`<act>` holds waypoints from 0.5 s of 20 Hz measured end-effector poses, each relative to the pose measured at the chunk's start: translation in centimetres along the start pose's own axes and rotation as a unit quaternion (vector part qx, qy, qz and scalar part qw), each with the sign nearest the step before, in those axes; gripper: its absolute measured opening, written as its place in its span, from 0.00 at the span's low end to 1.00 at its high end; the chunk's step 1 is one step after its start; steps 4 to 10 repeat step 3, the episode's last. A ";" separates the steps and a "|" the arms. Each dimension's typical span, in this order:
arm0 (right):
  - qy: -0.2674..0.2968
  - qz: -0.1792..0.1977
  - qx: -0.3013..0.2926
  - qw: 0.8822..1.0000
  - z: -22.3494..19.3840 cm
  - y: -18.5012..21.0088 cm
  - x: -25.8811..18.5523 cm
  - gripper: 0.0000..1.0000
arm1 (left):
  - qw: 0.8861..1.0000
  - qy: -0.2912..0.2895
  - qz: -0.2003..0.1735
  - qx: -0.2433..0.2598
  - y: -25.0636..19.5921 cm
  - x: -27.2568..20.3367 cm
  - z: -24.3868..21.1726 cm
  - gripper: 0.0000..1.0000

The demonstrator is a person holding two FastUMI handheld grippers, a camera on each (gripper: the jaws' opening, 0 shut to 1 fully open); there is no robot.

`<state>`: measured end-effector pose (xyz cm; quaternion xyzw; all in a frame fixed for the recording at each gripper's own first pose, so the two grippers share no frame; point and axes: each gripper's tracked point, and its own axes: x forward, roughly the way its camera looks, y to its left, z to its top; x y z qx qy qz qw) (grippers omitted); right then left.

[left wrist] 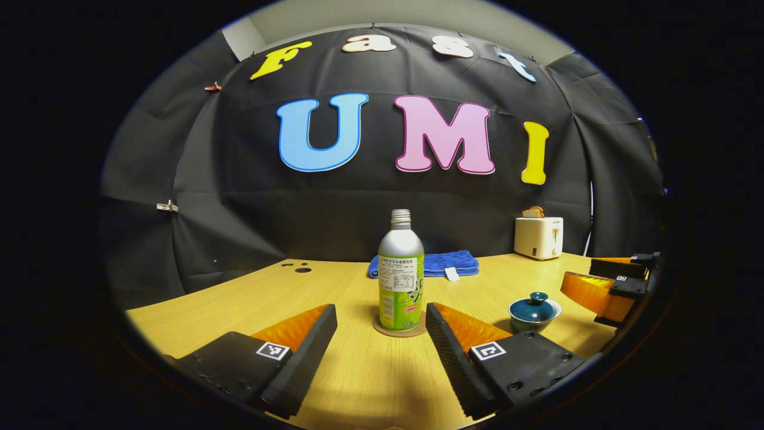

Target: Open the teacup lid with one hand, grasp the water bottle and pour water into the teacup with the other hand; after pouring, place the water bottle on the coaster and then close the teacup lid.

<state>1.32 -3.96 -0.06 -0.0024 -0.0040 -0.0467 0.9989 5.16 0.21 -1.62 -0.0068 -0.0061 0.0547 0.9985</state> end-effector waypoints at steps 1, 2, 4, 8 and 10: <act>0.001 0.000 0.000 1.000 0.0 0.0 0.0 0.99 | 1.000 0.000 0.000 0.000 0.0 0.0 0.1 0.94; 0.000 0.000 0.000 1.000 0.1 0.0 0.0 0.99 | 1.000 0.000 0.000 0.000 0.1 0.0 0.1 0.94; 0.000 0.000 0.000 1.000 0.0 0.0 0.0 0.99 | 1.000 0.000 0.000 0.000 0.0 0.0 0.1 0.94; 0.000 0.000 0.000 1.000 0.0 0.0 0.0 0.99 | 1.000 0.000 0.000 0.000 0.0 0.0 0.1 0.94; 0.000 0.000 0.000 1.000 0.0 0.0 0.0 0.99 | 1.000 0.000 0.000 0.000 0.0 0.0 0.1 0.94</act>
